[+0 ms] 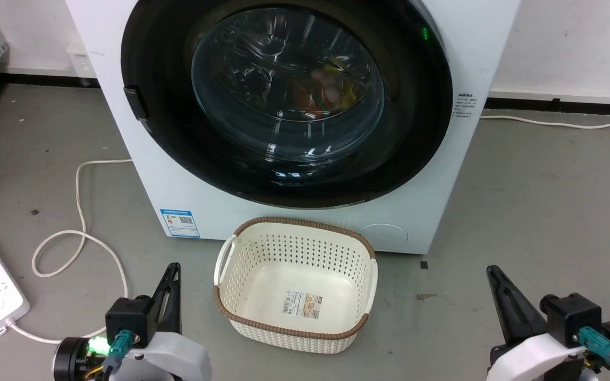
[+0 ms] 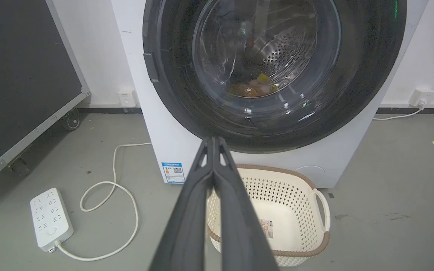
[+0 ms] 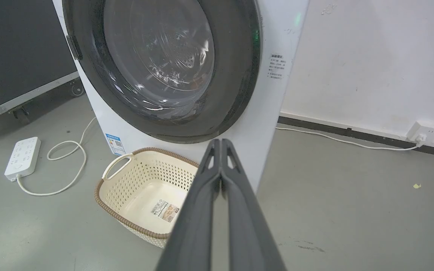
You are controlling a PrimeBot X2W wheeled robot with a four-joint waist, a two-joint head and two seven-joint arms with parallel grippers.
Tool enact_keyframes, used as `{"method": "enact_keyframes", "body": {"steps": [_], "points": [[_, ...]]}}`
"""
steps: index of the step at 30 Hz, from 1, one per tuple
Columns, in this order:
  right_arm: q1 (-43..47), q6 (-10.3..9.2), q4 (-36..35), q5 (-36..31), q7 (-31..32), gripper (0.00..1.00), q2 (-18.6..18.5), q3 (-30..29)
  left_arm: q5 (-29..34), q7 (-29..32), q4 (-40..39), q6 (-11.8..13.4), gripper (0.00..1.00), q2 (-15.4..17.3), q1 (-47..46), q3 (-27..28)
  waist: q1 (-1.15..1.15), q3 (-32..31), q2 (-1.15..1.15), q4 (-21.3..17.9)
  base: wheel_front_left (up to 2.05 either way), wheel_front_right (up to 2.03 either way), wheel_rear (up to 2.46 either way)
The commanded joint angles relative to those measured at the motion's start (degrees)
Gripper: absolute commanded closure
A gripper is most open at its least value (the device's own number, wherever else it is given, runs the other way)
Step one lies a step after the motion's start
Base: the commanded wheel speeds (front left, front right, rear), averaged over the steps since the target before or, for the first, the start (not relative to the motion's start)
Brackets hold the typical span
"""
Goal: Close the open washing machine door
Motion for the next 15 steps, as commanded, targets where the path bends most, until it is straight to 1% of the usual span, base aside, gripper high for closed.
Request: {"method": "enact_keyframes", "body": {"steps": [1, 15], "points": [[-0.7, 0.04, -0.5, -0.6, 0.5, 1.0, 0.3, 0.2, 0.6, 0.4, -0.4, 0.4, 1.0, 0.0, 0.0, 0.3, 0.0, 0.0, 0.0, 0.0, 0.0, 0.0, 0.0], [-1.0, 0.05, -0.8, -1.5, 1.9, 1.0, 0.3, 0.5, 1.1, 1.8, -1.4, 0.6, 1.0, 0.0, 0.0, 0.8, 0.0, 0.0, 0.0, -0.2, 0.0, 0.0, 0.0]]}}
